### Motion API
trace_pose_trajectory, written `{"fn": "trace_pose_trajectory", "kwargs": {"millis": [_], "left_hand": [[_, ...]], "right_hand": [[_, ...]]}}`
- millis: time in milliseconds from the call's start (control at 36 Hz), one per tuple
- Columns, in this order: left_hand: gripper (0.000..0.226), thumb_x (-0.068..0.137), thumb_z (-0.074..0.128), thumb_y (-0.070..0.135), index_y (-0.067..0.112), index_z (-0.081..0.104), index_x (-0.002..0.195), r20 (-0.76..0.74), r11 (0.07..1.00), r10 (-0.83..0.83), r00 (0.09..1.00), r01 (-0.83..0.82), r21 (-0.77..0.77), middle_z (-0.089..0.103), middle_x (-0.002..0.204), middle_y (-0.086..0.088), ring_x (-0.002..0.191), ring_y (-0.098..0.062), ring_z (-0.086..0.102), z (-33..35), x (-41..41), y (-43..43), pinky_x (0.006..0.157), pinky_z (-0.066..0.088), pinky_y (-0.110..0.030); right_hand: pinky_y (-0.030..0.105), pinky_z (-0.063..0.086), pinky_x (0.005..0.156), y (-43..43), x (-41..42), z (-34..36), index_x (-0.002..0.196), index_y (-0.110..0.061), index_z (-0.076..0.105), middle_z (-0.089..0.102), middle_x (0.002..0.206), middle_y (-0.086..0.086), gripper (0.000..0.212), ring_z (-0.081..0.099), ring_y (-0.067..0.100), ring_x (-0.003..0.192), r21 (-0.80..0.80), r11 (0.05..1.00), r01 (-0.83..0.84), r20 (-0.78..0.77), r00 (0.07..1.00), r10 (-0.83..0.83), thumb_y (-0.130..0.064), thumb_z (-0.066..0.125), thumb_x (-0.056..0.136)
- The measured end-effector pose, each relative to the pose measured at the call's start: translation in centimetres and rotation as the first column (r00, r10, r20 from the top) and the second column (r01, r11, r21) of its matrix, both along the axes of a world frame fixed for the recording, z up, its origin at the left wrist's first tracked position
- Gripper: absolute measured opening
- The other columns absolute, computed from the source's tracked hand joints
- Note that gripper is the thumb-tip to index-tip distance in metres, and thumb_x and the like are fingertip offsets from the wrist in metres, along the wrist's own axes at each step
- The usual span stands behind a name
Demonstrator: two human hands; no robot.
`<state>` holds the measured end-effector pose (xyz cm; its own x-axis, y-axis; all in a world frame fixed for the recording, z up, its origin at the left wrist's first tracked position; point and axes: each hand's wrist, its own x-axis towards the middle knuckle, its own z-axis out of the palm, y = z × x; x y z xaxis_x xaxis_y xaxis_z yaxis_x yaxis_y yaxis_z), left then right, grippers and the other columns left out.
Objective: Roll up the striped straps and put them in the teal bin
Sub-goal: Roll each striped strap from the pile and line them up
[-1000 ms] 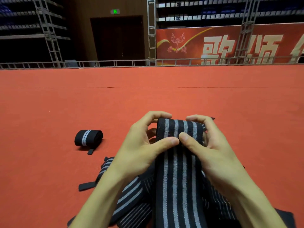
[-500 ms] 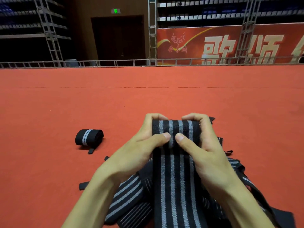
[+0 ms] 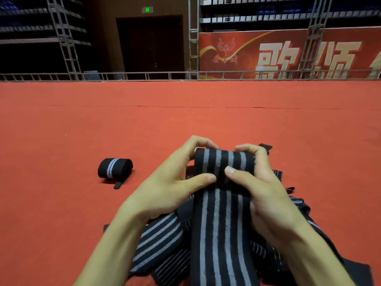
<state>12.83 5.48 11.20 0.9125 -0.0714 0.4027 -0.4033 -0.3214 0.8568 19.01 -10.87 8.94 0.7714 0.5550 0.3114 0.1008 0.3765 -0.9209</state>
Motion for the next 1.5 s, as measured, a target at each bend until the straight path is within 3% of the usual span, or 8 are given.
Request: {"fn": "trace_pose_trajectory", "kwargs": {"millis": [167, 333, 472, 556, 778, 1056, 1250, 1500], "left_hand": [[0.047, 0.081, 0.063, -0.009, 0.028, 0.055, 0.107, 0.225, 0.983, 0.095, 0.970, -0.127, 0.131, 0.060, 0.097, 0.013, 0.089, -0.007, 0.060, -0.4, 0.7, -0.4, 0.079, 0.050, -0.025], [0.043, 0.077, 0.060, -0.011, 0.020, 0.056, 0.105, 0.159, 0.998, 0.056, 0.986, -0.059, 0.014, 0.060, 0.095, 0.009, 0.085, -0.006, 0.058, -0.2, 0.5, -1.0, 0.074, 0.047, -0.019], [0.044, 0.080, 0.070, 0.038, 0.032, 0.052, 0.119, 0.013, 0.997, 0.051, 0.999, -0.051, -0.053, 0.058, 0.122, 0.005, 0.106, -0.011, 0.061, -0.3, 0.2, -1.0, 0.089, 0.052, -0.025], [0.036, 0.080, 0.058, 0.060, 0.045, 0.053, 0.113, -0.097, 0.989, 0.089, 0.991, -0.099, -0.113, 0.064, 0.112, 0.008, 0.102, -0.010, 0.062, -0.7, 0.7, -1.2, 0.092, 0.049, -0.033], [0.032, 0.087, 0.049, 0.051, 0.038, 0.044, 0.116, -0.212, 0.983, -0.022, 0.977, -0.017, -0.182, 0.069, 0.096, 0.009, 0.090, -0.009, 0.067, -0.8, 0.8, -1.7, 0.080, 0.050, -0.028], [0.043, 0.086, 0.063, 0.021, 0.023, 0.048, 0.126, -0.033, 0.974, 0.066, 0.997, -0.072, -0.213, 0.064, 0.101, 0.005, 0.090, -0.004, 0.062, -0.5, 0.8, -1.8, 0.078, 0.051, -0.019], [0.053, 0.090, 0.062, -0.004, 0.023, 0.041, 0.132, -0.052, 0.985, 0.024, 0.998, -0.032, -0.170, 0.070, 0.093, 0.014, 0.089, -0.004, 0.065, -0.7, 0.7, -2.1, 0.078, 0.053, -0.020], [0.041, 0.092, 0.064, 0.012, 0.027, 0.042, 0.123, -0.154, 0.990, -0.062, 0.986, 0.041, -0.132, 0.067, 0.099, 0.001, 0.092, -0.011, 0.064, -0.4, 0.1, -0.7, 0.082, 0.055, -0.028]], "right_hand": [[0.044, 0.055, 0.088, -0.2, -0.4, 0.6, 0.113, -0.012, 0.055, 0.072, 0.102, 0.013, 0.048, 0.069, 0.029, 0.101, -0.016, 0.998, -0.065, -0.135, 0.989, 0.062, -0.050, 0.065, 0.085], [0.050, 0.053, 0.086, 0.2, -0.2, 0.3, 0.097, -0.021, 0.061, 0.067, 0.098, 0.019, 0.024, 0.066, 0.030, 0.090, -0.007, 0.998, 0.064, -0.024, 0.998, -0.064, -0.036, 0.069, 0.079], [0.050, 0.056, 0.085, -0.4, -0.4, 0.7, 0.111, -0.017, 0.054, 0.070, 0.090, 0.009, 0.043, 0.068, 0.027, 0.087, -0.008, 0.999, 0.037, 0.006, 0.999, -0.037, -0.021, 0.072, 0.072], [0.040, 0.059, 0.079, -0.5, -0.5, 0.5, 0.111, -0.018, 0.051, 0.072, 0.089, 0.005, 0.044, 0.069, 0.022, 0.085, -0.010, 1.000, 0.006, 0.012, 1.000, -0.006, -0.013, 0.070, 0.072], [0.036, 0.057, 0.074, -0.7, 0.0, 0.5, 0.108, -0.029, 0.049, 0.070, 0.087, -0.002, 0.042, 0.066, 0.017, 0.083, -0.036, 0.998, -0.055, 0.043, 0.998, 0.056, -0.009, 0.060, 0.073], [0.038, 0.060, 0.076, -0.7, 0.3, 0.4, 0.119, -0.026, 0.050, 0.073, 0.105, 0.011, 0.044, 0.071, 0.026, 0.094, 0.044, 0.993, -0.109, -0.091, 0.989, 0.113, -0.017, 0.073, 0.083], [0.035, 0.057, 0.079, -0.7, 0.8, -0.2, 0.113, -0.029, 0.051, 0.070, 0.095, -0.002, 0.025, 0.067, 0.016, 0.089, -0.075, 0.991, 0.110, 0.182, 0.979, -0.095, -0.018, 0.060, 0.092], [0.038, 0.057, 0.087, -0.2, 0.2, -0.5, 0.113, -0.036, 0.048, 0.068, 0.106, 0.002, 0.030, 0.067, 0.019, 0.101, -0.152, 0.984, 0.094, 0.247, 0.968, -0.054, -0.032, 0.059, 0.086]]}}
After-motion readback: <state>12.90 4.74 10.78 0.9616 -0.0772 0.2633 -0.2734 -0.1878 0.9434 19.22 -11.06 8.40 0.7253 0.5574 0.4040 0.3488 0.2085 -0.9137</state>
